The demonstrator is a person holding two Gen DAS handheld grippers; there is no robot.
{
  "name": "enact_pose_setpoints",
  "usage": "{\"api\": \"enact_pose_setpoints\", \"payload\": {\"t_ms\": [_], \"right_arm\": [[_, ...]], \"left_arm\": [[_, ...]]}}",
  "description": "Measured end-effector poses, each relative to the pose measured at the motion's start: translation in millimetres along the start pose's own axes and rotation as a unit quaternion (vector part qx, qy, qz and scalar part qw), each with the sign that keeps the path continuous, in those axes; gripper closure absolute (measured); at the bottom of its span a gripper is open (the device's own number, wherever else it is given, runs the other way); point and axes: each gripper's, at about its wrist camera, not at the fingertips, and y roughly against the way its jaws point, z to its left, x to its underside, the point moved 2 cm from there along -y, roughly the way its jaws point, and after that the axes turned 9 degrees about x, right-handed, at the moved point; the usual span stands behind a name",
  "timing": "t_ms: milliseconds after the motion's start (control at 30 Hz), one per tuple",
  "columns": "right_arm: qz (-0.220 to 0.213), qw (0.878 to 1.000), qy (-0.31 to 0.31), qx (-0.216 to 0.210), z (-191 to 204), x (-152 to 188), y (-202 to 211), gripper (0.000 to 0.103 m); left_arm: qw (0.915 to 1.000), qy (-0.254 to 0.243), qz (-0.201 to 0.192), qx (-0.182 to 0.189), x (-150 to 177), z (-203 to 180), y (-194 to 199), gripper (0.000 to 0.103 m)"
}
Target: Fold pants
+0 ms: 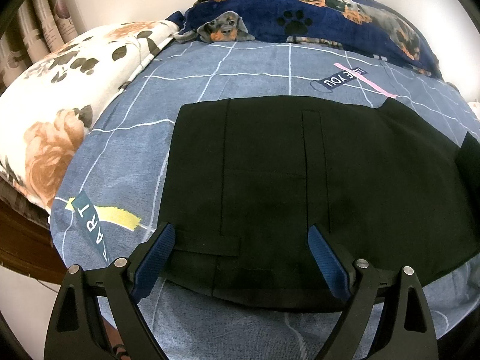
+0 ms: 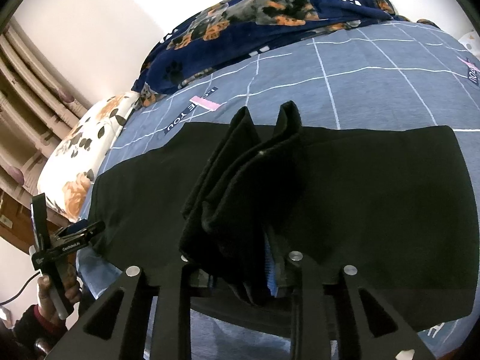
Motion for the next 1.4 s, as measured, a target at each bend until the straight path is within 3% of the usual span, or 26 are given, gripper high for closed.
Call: {"api": "enact_pose_setpoints", "payload": {"t_ms": [1067,1333,1400], "right_arm": [[0.01,0.998,0.059,0.008,22,10,-6,0.074],[0.033,0.998,0.054,-0.03,27,14,-9,0.057],[0.042,0.997,0.049,-0.05,29,17,-10,0.047]], "left_arm": [[1.0,-0.001,0.002,0.001,2,-1,-4,0.011],[1.0,0.0,0.003,0.0,2,-1,-4,0.011],[1.0,0.0,0.002,0.001,2,-1,-4,0.011]]}}
